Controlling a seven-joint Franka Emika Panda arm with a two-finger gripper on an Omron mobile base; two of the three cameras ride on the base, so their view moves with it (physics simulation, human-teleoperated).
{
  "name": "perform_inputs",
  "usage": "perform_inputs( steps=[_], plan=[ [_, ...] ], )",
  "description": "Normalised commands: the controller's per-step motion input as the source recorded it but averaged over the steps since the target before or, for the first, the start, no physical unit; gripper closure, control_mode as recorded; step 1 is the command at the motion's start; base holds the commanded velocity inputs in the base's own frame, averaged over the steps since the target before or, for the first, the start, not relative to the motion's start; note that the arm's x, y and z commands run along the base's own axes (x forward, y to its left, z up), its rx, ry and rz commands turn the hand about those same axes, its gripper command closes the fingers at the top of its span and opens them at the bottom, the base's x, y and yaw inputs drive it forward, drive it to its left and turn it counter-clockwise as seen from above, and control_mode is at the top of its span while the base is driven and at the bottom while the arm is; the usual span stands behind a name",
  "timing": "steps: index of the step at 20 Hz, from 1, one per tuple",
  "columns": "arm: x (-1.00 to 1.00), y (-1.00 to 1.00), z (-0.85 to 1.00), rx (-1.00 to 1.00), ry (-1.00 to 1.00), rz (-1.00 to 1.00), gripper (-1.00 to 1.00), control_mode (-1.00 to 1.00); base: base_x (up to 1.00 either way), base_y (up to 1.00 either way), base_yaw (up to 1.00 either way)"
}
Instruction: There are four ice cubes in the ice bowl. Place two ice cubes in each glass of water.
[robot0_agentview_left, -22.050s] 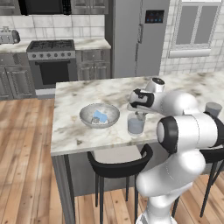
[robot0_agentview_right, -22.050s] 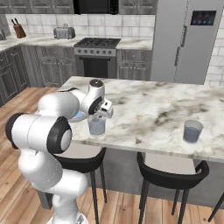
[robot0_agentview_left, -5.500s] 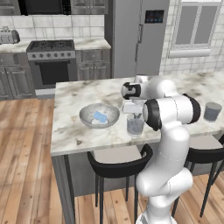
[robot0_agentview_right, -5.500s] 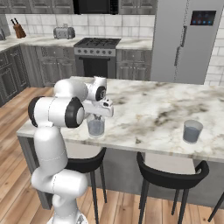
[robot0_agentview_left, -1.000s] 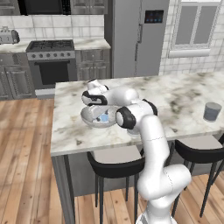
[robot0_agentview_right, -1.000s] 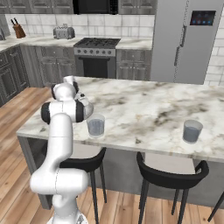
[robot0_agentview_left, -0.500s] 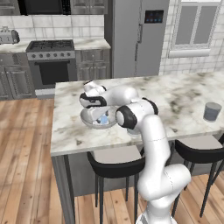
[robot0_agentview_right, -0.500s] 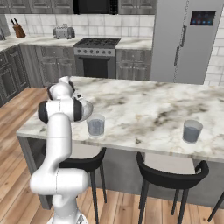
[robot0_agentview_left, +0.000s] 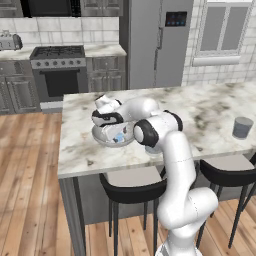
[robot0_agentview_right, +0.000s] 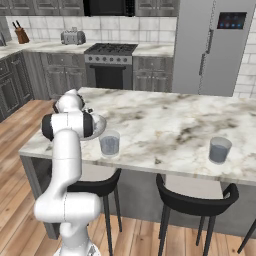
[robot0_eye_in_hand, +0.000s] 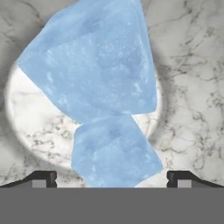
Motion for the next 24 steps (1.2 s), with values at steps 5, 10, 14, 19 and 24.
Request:
perform_inputs(
  steps=[5,10,14,19,24],
  plan=[
    [0.00,-0.08,0.00,-0.01,0.00,0.00,-1.00,-1.00,0.00,0.00,0.00],
    [0.02,0.00,0.00,0.00,-0.03,0.00,-1.00,-1.00,0.00,0.00,0.00],
    [0.00,0.02,0.00,0.00,-0.05,0.01,-1.00,-1.00,0.00,0.00,0.00],
    [0.00,0.10,0.00,0.00,-0.05,0.01,-1.00,-1.00,0.00,0.00,0.00],
    [0.00,0.02,0.00,0.00,-0.02,0.01,-1.00,-1.00,0.00,0.00,0.00]
  ],
)
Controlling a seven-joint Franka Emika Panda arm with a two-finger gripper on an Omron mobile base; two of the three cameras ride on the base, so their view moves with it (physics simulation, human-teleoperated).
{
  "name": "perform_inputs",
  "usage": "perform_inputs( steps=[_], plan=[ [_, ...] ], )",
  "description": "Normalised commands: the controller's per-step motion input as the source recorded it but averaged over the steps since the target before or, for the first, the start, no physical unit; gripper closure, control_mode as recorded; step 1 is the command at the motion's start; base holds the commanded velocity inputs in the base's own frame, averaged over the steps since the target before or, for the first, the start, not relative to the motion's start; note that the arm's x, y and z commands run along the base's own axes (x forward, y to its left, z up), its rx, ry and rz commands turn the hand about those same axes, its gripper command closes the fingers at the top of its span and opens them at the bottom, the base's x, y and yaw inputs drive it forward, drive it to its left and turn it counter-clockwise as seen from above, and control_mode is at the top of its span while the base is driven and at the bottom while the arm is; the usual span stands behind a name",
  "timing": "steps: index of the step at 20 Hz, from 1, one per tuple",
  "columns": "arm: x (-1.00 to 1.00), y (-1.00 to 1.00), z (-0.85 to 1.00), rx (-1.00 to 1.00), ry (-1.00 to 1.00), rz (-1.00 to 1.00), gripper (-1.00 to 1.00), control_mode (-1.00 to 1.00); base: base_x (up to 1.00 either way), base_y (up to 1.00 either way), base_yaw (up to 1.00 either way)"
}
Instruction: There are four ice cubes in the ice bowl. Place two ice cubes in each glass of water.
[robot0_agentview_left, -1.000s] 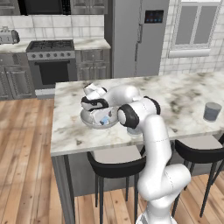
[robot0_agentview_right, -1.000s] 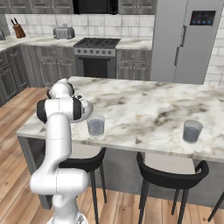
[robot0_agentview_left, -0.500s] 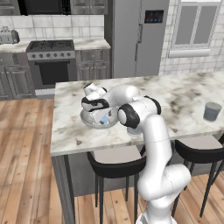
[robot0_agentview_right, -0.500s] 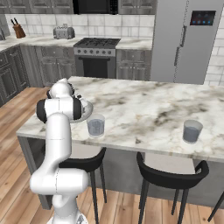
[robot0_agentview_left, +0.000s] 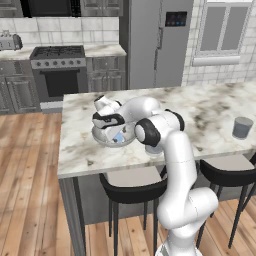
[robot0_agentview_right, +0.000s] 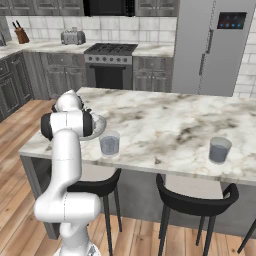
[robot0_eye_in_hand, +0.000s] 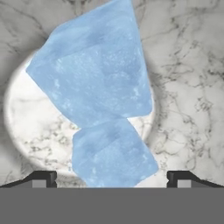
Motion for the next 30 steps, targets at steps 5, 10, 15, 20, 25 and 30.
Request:
perform_inputs(
  steps=[5,10,15,20,25,30],
  plan=[
    [0.00,0.00,-0.05,0.02,0.00,0.03,-1.00,-1.00,0.00,0.00,0.00],
    [0.00,0.00,-0.01,0.06,0.00,0.05,-1.00,-1.00,0.00,0.00,0.00],
    [0.00,0.00,-0.01,0.06,0.00,0.06,-1.00,-1.00,0.00,0.00,0.00],
    [-0.02,0.00,-0.10,0.08,0.00,0.06,-1.00,-1.00,0.00,0.00,0.00],
    [-0.06,0.00,-0.05,0.07,0.00,0.05,1.00,-1.00,0.00,0.00,0.00],
    [-0.06,0.00,0.00,0.03,0.00,0.04,1.00,-1.00,0.00,0.00,0.00]
  ],
)
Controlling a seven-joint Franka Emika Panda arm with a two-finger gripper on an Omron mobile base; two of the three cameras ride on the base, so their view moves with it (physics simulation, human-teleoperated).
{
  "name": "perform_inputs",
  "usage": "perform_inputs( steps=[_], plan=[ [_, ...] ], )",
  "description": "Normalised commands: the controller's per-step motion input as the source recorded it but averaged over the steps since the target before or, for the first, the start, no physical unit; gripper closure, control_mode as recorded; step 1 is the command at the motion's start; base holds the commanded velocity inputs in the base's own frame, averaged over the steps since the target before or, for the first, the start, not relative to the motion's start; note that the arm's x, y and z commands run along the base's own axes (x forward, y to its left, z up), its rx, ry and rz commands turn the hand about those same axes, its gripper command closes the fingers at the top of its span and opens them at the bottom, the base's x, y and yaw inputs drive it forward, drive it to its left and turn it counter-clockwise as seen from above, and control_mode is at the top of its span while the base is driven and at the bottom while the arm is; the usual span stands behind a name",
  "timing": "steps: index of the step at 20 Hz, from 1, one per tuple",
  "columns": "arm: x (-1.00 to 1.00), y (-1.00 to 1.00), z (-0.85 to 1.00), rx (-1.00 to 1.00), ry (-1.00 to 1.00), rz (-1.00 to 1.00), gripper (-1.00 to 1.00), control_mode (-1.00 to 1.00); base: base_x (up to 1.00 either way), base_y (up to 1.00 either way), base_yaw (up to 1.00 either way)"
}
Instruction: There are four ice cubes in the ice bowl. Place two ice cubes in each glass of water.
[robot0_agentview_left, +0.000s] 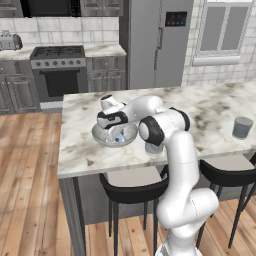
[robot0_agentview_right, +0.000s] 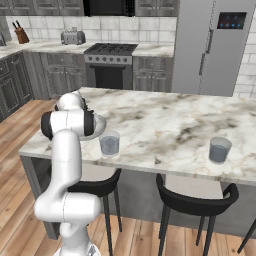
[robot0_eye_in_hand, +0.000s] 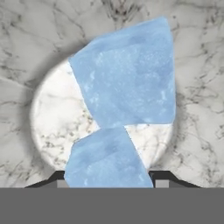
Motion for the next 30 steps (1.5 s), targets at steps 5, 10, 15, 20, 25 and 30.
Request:
perform_inputs(
  steps=[5,10,15,20,25,30],
  plan=[
    [-0.06,-0.06,0.30,0.01,0.00,0.01,1.00,-1.00,0.00,0.00,0.00],
    [-0.15,-0.23,0.76,0.02,-0.01,0.00,1.00,-1.00,0.00,0.00,0.00],
    [-0.45,-0.10,0.61,0.05,-0.12,-0.02,1.00,-1.00,0.00,0.00,0.00],
    [-0.66,-0.15,0.34,0.08,-0.19,-0.07,1.00,-1.00,0.00,0.00,0.00],
    [-0.67,-0.31,0.02,0.12,-0.25,-0.13,1.00,-1.00,0.00,0.00,0.00],
    [-0.41,-0.43,0.15,0.17,-0.19,-0.11,1.00,-1.00,0.00,0.00,0.00]
  ],
)
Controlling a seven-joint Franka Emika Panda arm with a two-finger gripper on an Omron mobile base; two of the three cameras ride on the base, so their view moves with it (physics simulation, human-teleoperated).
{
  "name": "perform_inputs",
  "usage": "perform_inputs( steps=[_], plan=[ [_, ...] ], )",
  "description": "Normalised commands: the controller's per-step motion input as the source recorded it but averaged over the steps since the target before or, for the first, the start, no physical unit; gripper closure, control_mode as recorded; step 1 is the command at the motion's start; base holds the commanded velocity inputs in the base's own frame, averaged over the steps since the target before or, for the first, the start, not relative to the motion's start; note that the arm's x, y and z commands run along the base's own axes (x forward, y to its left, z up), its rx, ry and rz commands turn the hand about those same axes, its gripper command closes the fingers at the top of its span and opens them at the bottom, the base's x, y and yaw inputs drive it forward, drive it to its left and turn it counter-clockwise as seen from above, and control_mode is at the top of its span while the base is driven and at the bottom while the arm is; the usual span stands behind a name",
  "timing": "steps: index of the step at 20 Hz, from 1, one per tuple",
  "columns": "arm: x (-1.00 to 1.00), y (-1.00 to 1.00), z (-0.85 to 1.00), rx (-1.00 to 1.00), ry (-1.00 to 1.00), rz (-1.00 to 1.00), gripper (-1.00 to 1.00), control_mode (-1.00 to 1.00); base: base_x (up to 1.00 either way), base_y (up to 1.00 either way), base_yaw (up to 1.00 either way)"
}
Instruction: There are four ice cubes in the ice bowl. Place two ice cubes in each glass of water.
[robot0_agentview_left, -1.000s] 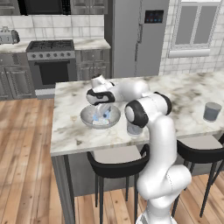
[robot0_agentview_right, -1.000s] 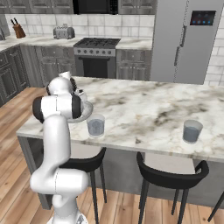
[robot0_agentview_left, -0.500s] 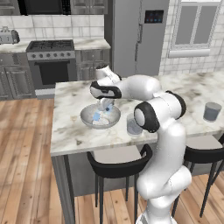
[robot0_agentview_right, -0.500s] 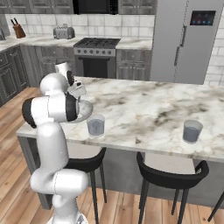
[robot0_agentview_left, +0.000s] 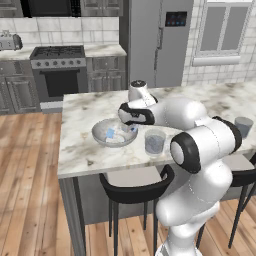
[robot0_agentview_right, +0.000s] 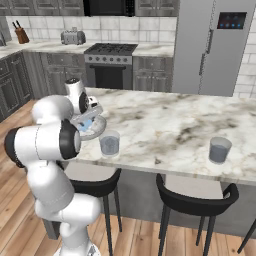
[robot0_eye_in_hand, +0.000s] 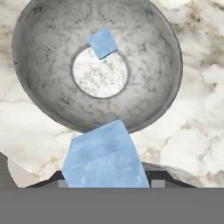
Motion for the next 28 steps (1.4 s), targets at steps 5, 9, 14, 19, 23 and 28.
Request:
perform_inputs(
  steps=[5,9,14,19,23,28],
  plan=[
    [-0.20,-0.11,0.11,0.15,-0.08,-0.12,1.00,-1.00,0.00,0.00,0.00],
    [0.00,-0.11,0.09,0.03,-0.01,-0.14,1.00,-1.00,0.00,0.00,0.00],
    [0.01,-0.29,0.19,0.00,0.00,-0.12,1.00,-1.00,0.00,0.00,0.00],
    [0.00,-0.37,0.20,0.00,0.00,-0.09,1.00,-1.00,0.00,0.00,0.00],
    [0.00,-0.69,0.16,0.00,0.00,-0.09,1.00,-1.00,0.00,0.00,0.00],
    [0.00,-0.57,0.08,0.00,0.00,-0.12,1.00,-1.00,0.00,0.00,0.00]
  ],
)
